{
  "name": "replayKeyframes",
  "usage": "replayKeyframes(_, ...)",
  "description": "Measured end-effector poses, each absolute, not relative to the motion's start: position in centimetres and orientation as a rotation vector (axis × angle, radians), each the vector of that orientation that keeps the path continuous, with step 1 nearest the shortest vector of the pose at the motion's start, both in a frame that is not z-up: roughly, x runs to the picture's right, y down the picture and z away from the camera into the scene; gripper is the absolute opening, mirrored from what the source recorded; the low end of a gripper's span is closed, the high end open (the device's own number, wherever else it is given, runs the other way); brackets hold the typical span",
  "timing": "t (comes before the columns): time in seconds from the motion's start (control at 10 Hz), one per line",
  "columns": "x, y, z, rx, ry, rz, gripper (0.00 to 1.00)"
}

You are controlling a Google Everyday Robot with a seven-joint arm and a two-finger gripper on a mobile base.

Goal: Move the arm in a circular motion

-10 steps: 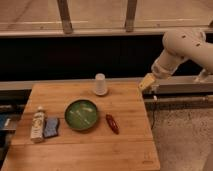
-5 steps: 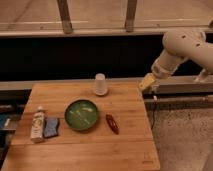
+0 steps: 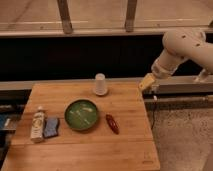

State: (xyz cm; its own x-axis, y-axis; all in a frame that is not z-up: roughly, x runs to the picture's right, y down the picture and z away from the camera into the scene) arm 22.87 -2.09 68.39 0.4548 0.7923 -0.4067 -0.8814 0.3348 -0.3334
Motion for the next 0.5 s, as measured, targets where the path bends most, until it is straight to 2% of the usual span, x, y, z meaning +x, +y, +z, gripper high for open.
replayKeyframes(0.5,23.31,-2.48,68.03,-0.542,0.149,1.099,0.8)
